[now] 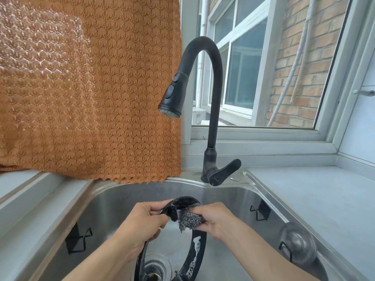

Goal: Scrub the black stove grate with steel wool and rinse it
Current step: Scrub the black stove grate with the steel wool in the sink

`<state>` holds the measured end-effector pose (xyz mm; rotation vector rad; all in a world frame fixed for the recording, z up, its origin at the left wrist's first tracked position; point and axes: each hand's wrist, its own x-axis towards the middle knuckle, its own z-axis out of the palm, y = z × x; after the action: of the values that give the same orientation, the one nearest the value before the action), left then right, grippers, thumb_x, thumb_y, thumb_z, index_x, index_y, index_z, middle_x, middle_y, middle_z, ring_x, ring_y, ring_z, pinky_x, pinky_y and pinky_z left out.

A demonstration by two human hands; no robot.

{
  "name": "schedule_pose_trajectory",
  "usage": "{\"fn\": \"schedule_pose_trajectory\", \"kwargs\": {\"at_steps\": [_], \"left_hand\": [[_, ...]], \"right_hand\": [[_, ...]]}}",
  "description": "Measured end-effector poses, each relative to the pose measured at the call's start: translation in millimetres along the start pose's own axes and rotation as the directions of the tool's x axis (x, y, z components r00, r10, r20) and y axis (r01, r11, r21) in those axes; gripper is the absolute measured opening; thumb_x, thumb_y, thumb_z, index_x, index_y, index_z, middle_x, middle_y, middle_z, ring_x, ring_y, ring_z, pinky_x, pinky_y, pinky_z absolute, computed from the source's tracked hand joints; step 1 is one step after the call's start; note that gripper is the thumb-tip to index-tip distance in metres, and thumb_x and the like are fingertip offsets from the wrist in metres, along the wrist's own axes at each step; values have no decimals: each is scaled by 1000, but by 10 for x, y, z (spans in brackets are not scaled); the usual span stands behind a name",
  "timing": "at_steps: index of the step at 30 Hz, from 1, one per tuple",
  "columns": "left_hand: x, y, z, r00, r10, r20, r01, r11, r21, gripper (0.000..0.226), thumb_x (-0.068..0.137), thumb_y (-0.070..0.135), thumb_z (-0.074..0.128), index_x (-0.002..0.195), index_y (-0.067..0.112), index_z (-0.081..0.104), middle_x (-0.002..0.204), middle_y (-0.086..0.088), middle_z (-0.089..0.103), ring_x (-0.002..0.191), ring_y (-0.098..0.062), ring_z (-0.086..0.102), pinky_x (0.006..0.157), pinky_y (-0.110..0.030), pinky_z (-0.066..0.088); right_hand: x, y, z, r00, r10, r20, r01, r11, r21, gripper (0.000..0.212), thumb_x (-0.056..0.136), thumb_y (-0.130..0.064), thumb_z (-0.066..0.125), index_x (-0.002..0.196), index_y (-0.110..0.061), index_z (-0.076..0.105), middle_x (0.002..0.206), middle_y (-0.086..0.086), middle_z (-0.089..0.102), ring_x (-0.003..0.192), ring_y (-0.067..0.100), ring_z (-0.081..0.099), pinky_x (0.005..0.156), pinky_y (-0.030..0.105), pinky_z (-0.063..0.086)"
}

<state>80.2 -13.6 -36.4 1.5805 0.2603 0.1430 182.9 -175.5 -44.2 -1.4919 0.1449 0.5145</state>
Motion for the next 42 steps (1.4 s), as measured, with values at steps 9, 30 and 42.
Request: {"fn": "schedule_pose_trajectory", "kwargs": {"at_steps": [9,30,42], "left_hand": [[0,5,12,1000,-10,-23,10,1000,-1,56,84,-19,51,97,25,84,69,-8,57,69,-23,30,62,-30,31],[47,-38,-119,1000,11,-9,-10,996,87,59,81,-19,48,108,22,81,71,-16,51,61,-23,34,57,-29,31],[41,-9,-102,999,-15,-50,18,998,55,57,83,-19,51,98,25,84,67,-12,53,58,-21,33,58,-31,32]], "right_hand": [[207,13,-213,983,-32,-183,13,994,-104,23,70,21,74,89,19,62,100,35,67,75,50,71,55,54,61],[163,-18,-318,930,-361,-61,224,693,-685,31,80,-32,83,92,-6,70,91,8,74,84,21,71,78,28,54],[-308,-57,59,699,-663,268,661,456,-596,29,83,-34,82,93,-38,55,105,-22,59,103,-15,50,82,1,33]]}}
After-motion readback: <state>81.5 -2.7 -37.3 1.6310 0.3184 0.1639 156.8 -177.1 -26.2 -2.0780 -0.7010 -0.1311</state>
